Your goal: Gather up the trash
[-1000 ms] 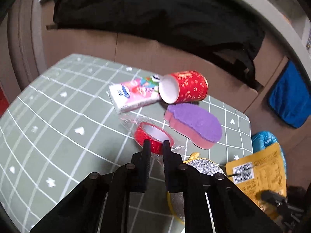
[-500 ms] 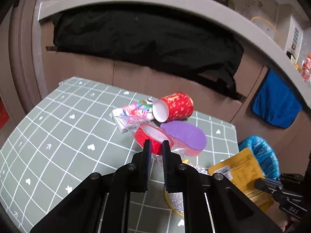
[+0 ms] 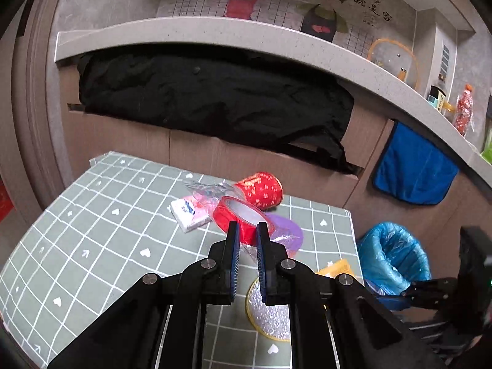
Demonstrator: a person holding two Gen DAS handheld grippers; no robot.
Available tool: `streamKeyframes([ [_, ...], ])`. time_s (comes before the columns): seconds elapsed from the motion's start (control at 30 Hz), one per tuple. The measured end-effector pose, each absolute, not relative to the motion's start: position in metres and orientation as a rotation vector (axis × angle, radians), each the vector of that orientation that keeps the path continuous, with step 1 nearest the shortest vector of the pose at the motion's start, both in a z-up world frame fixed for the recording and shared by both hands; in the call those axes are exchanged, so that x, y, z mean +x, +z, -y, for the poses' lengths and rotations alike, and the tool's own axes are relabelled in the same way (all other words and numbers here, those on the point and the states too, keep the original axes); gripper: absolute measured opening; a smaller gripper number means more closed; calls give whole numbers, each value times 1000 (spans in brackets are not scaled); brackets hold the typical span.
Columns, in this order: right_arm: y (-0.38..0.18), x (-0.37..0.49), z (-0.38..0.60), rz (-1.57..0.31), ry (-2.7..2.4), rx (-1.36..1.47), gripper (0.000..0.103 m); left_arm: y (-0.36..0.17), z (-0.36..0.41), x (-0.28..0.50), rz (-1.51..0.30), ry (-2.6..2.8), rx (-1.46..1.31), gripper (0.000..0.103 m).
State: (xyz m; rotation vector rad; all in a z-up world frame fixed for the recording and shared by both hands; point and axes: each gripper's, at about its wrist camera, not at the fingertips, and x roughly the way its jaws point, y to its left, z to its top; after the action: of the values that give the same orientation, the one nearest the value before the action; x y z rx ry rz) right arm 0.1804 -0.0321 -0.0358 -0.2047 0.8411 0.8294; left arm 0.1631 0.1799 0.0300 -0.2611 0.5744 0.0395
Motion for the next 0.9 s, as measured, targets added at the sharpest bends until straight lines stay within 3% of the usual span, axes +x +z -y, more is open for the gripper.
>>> streamKeyframes([
  [0.1, -51, 178, 34, -851, 771, -260, 22, 21, -184, 161, -595, 38, -271, 11],
  [0.33, -87, 211, 64, -973, 605, -99, 28, -2, -202, 159, -645, 52, -328, 11],
  [0.47, -102, 208, 44, -1005, 549, -196, 32, -9, -208, 159, -655, 61, -347, 11],
  [0.63, -106, 203, 28, -1004, 526, -248, 57, -12, -212, 161, -657, 57, -363, 11],
  [0.7, -107, 198, 22, -990, 527, -304, 59, -14, -212, 161, -665, 56, -363, 11],
  [0.77, -106, 199, 18, -987, 581, -384, 54, -16, -212, 162, -674, 58, -361, 11],
  [0.83, -97, 205, 29, -978, 614, -335, 27, -17, -214, 161, -681, 62, -359, 11],
  [0.9, -89, 212, 44, -949, 638, -257, 27, -17, -215, 162, -682, 68, -358, 11],
])
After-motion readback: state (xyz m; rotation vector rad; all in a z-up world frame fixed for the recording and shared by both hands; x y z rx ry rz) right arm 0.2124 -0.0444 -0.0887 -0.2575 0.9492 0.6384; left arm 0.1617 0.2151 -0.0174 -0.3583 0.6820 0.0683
